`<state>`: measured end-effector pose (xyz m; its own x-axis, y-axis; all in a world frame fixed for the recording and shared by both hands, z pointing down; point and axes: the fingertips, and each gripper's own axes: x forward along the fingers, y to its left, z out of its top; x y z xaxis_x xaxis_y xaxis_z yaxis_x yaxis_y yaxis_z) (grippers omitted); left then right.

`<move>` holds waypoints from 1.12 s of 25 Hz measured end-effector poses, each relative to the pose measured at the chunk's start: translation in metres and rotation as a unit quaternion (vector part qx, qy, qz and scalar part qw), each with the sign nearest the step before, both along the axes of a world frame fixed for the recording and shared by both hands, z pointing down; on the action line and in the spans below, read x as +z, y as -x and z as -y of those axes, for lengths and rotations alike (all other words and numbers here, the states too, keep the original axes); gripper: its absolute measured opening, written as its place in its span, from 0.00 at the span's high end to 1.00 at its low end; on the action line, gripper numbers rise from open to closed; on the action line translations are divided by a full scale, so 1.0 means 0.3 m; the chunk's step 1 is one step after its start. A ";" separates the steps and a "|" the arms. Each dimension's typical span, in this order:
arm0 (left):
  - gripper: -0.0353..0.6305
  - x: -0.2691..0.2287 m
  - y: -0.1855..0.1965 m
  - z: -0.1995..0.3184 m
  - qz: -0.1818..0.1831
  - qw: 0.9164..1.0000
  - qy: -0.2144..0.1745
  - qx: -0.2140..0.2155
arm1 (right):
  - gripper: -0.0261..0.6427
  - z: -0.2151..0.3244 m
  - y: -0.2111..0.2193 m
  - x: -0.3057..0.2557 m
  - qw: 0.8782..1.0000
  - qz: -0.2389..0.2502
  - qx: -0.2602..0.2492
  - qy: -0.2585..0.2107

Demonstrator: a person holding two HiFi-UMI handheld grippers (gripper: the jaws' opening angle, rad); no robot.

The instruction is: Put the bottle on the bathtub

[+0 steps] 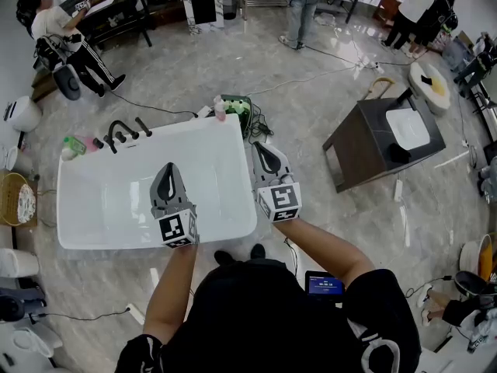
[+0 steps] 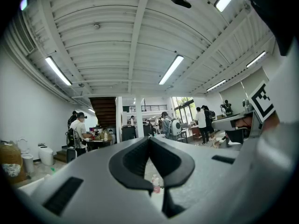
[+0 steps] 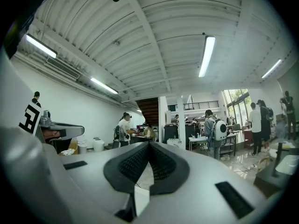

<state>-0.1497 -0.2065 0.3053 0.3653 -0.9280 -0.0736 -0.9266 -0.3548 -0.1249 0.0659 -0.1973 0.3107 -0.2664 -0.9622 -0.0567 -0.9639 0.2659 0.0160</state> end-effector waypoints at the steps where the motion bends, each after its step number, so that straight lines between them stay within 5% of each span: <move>1: 0.93 0.000 0.004 0.000 0.000 1.000 0.000 0.000 | 0.95 0.000 0.004 -0.001 1.000 -0.001 0.000 0.000; 28: 0.93 -0.002 0.049 0.011 -0.002 1.000 0.002 0.006 | 0.95 0.007 0.055 -0.020 1.000 -0.014 0.002 -0.004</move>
